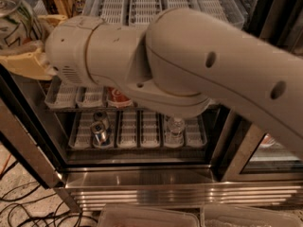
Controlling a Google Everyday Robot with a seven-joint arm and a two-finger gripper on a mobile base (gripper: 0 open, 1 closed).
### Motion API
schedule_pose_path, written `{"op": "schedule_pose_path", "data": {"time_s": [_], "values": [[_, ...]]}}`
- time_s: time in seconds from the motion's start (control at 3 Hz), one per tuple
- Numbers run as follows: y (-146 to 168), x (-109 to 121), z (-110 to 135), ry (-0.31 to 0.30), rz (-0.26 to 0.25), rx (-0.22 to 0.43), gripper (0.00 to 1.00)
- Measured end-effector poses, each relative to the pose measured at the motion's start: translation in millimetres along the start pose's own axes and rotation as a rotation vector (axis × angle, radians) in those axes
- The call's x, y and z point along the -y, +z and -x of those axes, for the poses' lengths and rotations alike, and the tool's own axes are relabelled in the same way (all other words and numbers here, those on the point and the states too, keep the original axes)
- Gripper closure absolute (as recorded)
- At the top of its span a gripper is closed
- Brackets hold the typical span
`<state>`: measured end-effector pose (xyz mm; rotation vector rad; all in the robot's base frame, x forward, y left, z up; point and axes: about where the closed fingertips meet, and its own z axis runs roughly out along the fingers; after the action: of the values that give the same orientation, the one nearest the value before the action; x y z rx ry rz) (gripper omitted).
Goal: Pick 7up can from top shelf of fridge
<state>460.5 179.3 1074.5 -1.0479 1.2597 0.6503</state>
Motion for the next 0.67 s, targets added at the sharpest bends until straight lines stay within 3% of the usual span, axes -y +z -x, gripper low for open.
{"op": "schedule_pose_path", "data": {"time_s": [0.33, 0.67], "values": [[-16.8, 4.1, -22.9, 0.002, 0.120, -0.085, 1.00], [-63.9, 52.6, -68.3, 0.128, 0.146, -0.182, 1.00]]}}
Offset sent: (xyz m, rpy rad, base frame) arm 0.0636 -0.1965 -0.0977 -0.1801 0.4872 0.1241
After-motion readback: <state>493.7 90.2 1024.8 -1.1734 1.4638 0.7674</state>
